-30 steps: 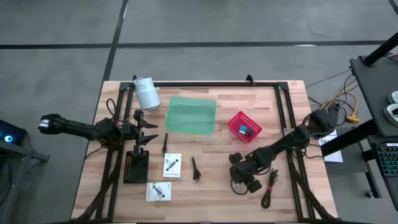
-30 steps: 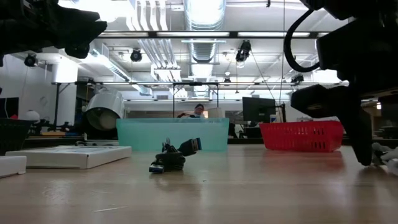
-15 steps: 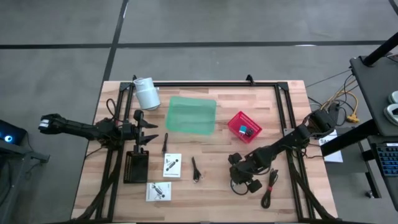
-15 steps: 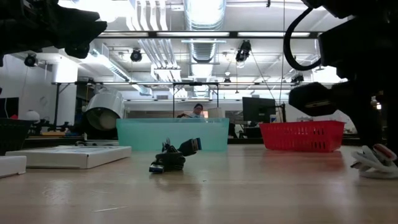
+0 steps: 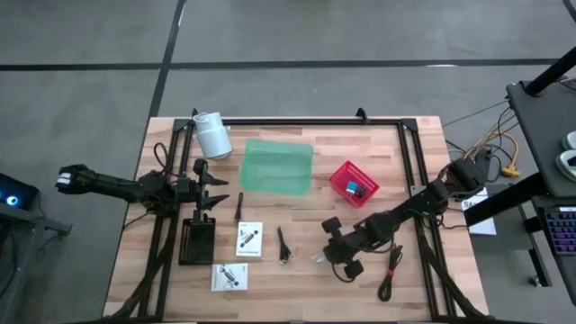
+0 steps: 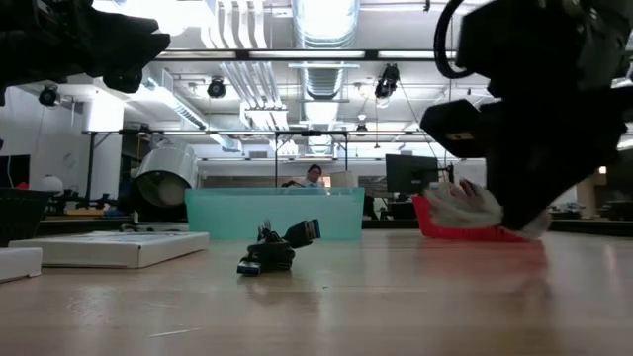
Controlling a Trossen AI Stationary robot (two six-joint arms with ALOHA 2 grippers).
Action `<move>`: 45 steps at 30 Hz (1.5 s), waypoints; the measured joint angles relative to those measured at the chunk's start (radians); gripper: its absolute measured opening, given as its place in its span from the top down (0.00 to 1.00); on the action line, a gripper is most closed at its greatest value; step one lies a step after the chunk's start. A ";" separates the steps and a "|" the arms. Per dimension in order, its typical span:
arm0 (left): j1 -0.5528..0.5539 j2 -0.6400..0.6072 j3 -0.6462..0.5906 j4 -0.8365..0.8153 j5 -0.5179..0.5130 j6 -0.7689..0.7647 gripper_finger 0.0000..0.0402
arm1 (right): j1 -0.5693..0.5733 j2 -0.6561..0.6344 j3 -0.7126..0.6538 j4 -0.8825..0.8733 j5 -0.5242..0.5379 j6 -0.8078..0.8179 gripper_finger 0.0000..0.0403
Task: Pick and place items into bin
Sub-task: Put the white charger cable into the transparent green bin
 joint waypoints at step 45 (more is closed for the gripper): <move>0.000 0.001 0.000 0.000 0.000 0.000 0.61 | -0.489 -0.001 -0.028 0.548 0.336 -0.095 0.95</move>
